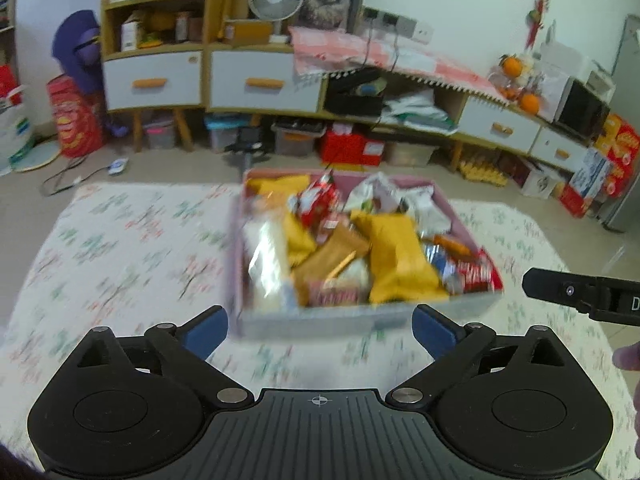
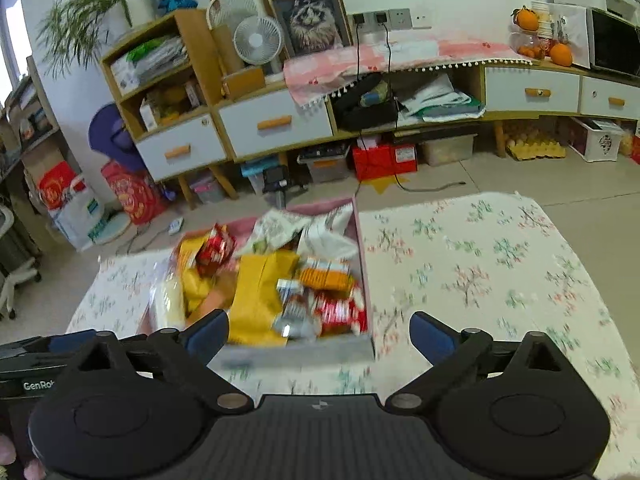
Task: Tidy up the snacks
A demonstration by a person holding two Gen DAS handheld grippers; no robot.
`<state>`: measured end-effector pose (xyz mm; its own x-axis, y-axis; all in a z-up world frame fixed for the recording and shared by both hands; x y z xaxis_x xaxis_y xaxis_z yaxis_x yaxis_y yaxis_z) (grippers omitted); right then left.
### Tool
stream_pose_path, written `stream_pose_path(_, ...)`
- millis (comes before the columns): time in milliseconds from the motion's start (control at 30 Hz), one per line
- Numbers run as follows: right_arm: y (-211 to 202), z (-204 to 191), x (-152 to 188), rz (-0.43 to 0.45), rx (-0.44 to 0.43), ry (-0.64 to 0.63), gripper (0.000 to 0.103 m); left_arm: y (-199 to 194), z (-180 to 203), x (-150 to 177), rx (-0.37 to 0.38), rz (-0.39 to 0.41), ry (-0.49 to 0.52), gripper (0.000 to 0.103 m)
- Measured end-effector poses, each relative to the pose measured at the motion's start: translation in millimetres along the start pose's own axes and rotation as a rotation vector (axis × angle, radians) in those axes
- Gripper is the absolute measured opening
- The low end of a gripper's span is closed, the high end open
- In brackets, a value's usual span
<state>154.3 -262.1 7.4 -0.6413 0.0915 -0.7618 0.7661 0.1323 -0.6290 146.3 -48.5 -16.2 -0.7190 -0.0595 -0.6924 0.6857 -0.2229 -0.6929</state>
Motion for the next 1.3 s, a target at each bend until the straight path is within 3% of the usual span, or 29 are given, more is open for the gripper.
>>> stream_pose_path(233, -28, -22, 31, -0.054, 0.061, -0.04, 0.077, -34, -9, 42, -0.117, -0.046, -0.023, 0.103)
stream_pose_path(467, -29, -31, 65, -0.109, 0.096, -0.074, 0.078, -40, -16, 78, -0.168, -0.098, -0.008, 0.103)
stream_pose_path(633, -31, -36, 74, -0.113, 0.116, -0.14, 0.078, -44, -18, 81, -0.17, -0.104, -0.011, 0.103)
stream_pose_path(1033, -30, -29, 75, -0.129, 0.14, -0.097, 0.078, -47, -17, 80, -0.182, -0.087, -0.014, 0.103)
stream_pose_path(1300, -33, -38, 74, -0.112, 0.149, -0.141, 0.078, -44, -15, 80, -0.198, -0.087, 0.007, 0.103)
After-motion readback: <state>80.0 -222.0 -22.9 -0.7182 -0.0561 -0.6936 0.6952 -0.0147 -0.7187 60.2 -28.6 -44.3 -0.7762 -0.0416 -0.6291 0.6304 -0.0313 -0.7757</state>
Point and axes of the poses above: each gripper's, at about its wrist camera, not at the fingertips, and y roughly the way its jaws point, z to its right, x to its underside, the point moved 6 cm from there along y, roughly the way its jaws point, and after that the axes turned 5 degrees about -y, right-handed, at the moved point
